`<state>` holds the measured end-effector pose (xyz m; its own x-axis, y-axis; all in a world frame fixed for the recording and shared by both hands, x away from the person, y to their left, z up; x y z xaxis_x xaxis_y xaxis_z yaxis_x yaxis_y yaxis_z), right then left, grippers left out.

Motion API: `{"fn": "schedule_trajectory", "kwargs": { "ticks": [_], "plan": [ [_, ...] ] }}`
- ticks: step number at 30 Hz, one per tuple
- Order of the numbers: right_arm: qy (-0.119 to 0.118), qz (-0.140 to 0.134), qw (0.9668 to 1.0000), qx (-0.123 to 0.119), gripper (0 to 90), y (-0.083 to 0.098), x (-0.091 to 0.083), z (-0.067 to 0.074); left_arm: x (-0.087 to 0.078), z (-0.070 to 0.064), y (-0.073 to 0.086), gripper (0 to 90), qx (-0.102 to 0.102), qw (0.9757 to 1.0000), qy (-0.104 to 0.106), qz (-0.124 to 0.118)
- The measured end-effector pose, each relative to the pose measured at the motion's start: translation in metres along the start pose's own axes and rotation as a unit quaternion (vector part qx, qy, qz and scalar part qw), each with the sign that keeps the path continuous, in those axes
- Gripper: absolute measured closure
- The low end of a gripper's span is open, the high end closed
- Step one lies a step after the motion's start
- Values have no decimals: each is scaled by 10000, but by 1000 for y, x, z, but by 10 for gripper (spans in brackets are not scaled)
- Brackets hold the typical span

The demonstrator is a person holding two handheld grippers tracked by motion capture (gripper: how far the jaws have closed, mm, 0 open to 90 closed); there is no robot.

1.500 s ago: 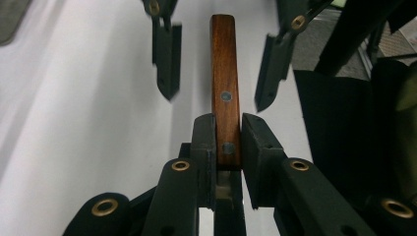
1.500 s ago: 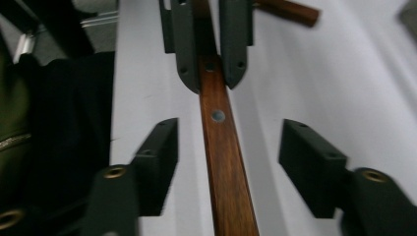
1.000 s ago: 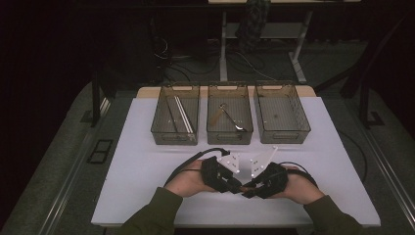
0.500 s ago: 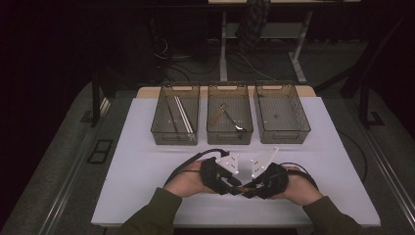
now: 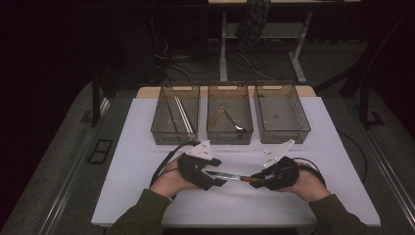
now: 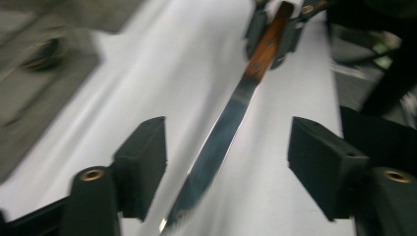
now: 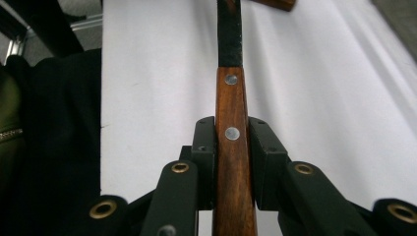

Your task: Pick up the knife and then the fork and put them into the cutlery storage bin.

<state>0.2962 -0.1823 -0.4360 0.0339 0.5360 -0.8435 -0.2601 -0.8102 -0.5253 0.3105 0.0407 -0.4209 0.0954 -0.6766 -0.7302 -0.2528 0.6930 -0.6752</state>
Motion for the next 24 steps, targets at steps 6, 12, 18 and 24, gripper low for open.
{"fn": "schedule_trajectory", "kwargs": {
  "ticks": [6,12,18,24],
  "plan": [
    [258,-123,9991,297,753,9,-11,-13,-17,10,26,151,-426,9970,-586,-281],
    [529,-254,9963,621,753,17,-24,-26,-25,13,53,59,-748,9920,-921,-436],
    [768,-449,9917,926,753,21,-37,-38,-29,9,72,0,-913,9894,-1017,-499],
    [1001,-652,9851,1237,752,23,-51,-52,-31,7,85,0,-1052,9880,-1002,-516]
  ]
}}
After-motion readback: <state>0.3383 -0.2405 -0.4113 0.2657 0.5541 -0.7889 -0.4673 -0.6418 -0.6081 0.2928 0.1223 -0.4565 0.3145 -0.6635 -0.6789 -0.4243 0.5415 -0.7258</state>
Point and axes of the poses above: each handheld gripper's, and its own axes: x roughly forward along the jaws, y roughly out of its underside, z roughly to its left, the point moved 5 cm from there along x, roughly forward along the jaws, and after that the axes turned 9 degrees about z, right-handed, at the moved point
